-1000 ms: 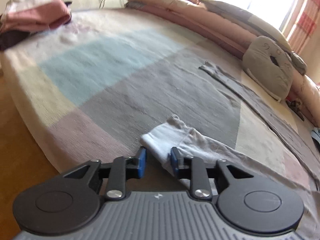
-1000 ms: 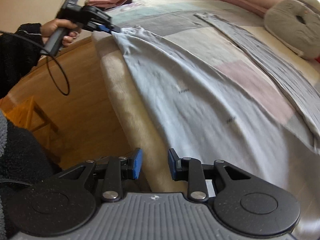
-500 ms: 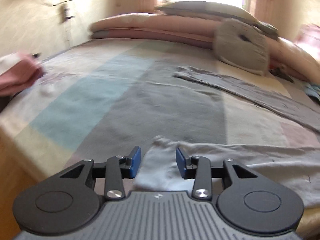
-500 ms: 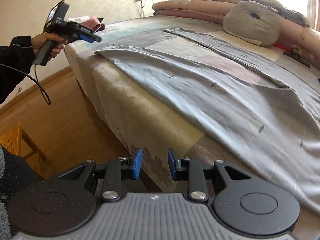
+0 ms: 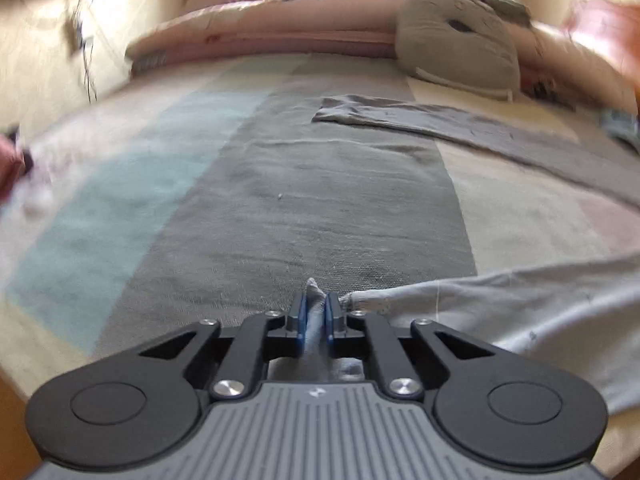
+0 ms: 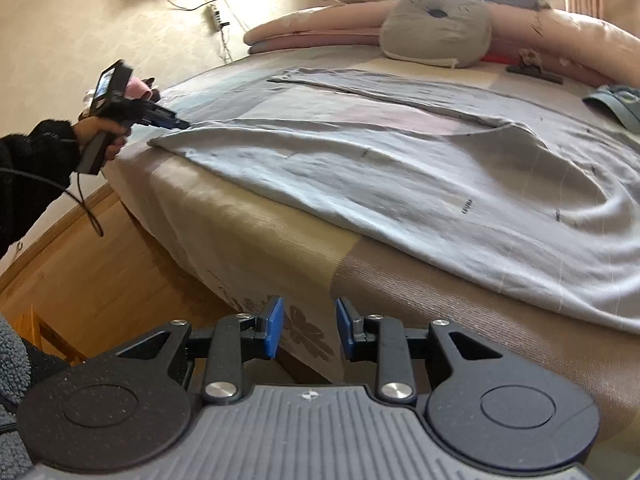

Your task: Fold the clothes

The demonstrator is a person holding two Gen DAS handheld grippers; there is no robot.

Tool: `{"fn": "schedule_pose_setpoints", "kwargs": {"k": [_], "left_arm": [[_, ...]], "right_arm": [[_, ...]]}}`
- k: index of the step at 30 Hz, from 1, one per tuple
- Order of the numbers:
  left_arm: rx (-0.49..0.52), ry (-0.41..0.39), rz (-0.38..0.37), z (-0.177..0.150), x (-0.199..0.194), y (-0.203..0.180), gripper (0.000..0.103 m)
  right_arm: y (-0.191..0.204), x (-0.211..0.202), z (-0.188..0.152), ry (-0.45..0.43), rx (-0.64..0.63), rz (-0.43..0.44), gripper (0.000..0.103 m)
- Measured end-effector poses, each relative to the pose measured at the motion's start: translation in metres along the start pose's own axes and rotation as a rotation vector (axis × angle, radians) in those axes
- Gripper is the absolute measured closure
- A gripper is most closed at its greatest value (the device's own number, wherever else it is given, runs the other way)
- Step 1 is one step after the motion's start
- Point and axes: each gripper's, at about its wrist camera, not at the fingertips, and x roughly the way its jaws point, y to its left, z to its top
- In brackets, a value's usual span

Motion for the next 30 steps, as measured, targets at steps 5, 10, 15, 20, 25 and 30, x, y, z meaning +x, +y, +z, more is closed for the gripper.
{"fn": "schedule_pose_setpoints", "kwargs": {"k": [5, 10, 15, 20, 25, 30], "left_arm": [[-0.056, -0.014, 0.112, 0.012, 0.006, 0.011, 0.096], [-0.033, -0.077, -0.01, 0.014, -0.037, -0.01, 0.088], [0.104, -0.06, -0.346, 0.011, -0.069, -0.083, 0.065], [0.161, 0.029, -0.419, -0.003, -0.045, -0.141, 0.066], [0.126, 0.057, -0.406, -0.027, -0.06, -0.142, 0.064], [0.193, 0.09, -0.411, -0.037, -0.079, -0.147, 0.054]], "right_arm": [[-0.002, 0.005, 0.013, -0.021, 0.002, -0.004, 0.069], [0.004, 0.011, 0.039, -0.038, -0.039, -0.063, 0.069], [0.01, 0.046, 0.078, -0.03, -0.034, -0.158, 0.059], [0.02, 0.102, 0.107, -0.017, -0.042, -0.219, 0.059], [0.026, 0.112, 0.09, 0.008, -0.027, -0.235, 0.054], [0.028, 0.087, 0.069, 0.014, -0.042, -0.174, 0.048]]}}
